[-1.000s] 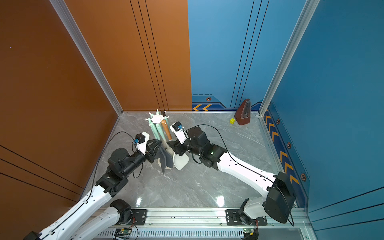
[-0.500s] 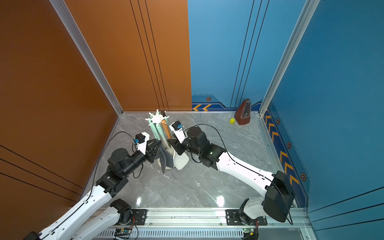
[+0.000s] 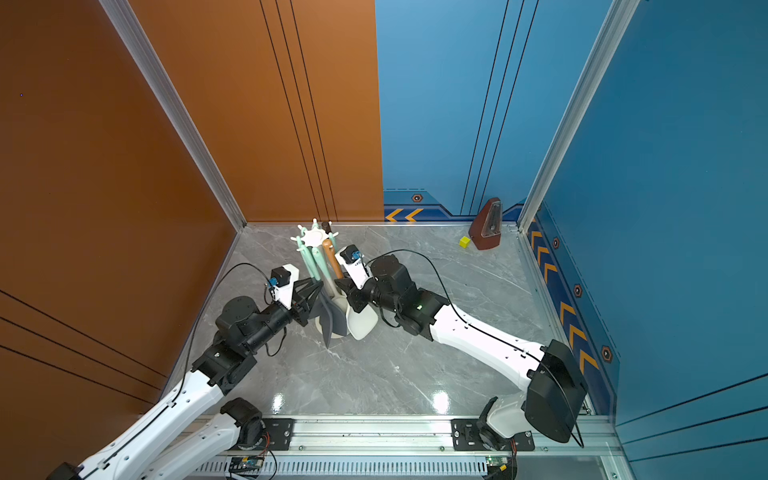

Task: Take the spatula off the kitchen utensil rack
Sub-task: Take off the spatula from the rack.

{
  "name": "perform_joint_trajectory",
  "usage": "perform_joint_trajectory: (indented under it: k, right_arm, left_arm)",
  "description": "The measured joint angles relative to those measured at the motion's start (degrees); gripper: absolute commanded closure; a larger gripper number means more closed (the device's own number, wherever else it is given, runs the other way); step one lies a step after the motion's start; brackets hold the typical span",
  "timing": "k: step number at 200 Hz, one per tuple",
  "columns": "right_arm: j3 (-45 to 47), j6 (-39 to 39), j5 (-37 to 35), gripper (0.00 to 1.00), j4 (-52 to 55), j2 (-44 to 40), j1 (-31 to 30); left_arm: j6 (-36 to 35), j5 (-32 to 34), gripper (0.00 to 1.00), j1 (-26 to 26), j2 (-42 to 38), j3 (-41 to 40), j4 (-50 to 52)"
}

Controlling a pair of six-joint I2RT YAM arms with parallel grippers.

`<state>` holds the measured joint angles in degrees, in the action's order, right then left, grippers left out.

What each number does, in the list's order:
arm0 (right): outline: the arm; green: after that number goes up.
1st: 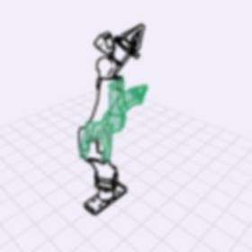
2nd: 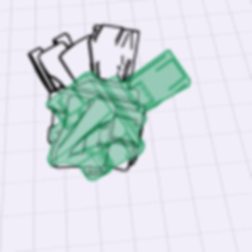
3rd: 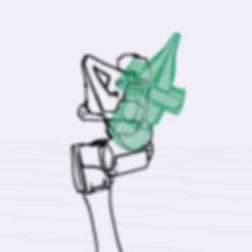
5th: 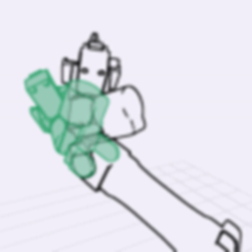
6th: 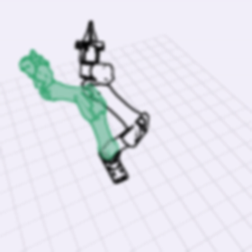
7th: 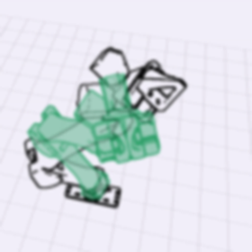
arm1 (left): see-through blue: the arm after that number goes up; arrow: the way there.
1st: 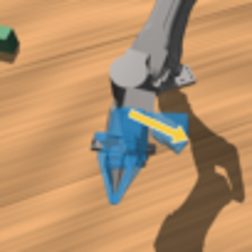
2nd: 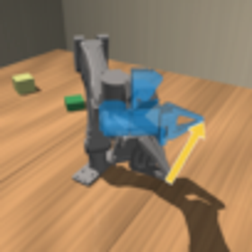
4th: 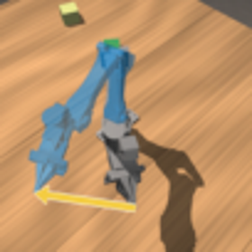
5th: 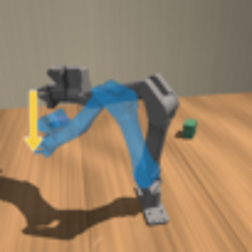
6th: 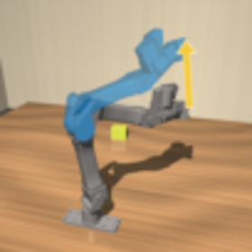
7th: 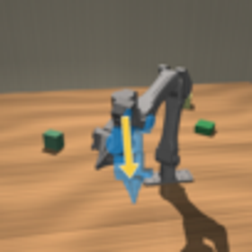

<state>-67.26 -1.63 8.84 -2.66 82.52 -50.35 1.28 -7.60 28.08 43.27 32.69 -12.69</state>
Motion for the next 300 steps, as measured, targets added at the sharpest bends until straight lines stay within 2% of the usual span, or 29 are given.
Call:
perform_joint_trajectory:
  k: [13,37,198,300]
  right_arm:
    - [0.0,0.3,0.0,0.87,0.0,0.0,-0.2]
    - [0.0,0.4,-0.1,1.0,0.0,0.0,-0.3]
    - [2.5,1.9,-6.1,1.0,0.1,-3.1,-2.6]
    - [3.3,2.3,-7.1,1.0,0.8,-5.9,-3.6]
  left_arm:
    - [0.0,0.0,0.74,0.0,0.0,0.0,0.0]
    - [0.0,0.0,0.74,0.0,0.0,0.0,0.0]
    - [0.1,0.1,0.75,0.0,0.0,-0.7,-1.1]
    - [0.2,0.6,0.75,0.0,0.0,-0.8,-1.3]
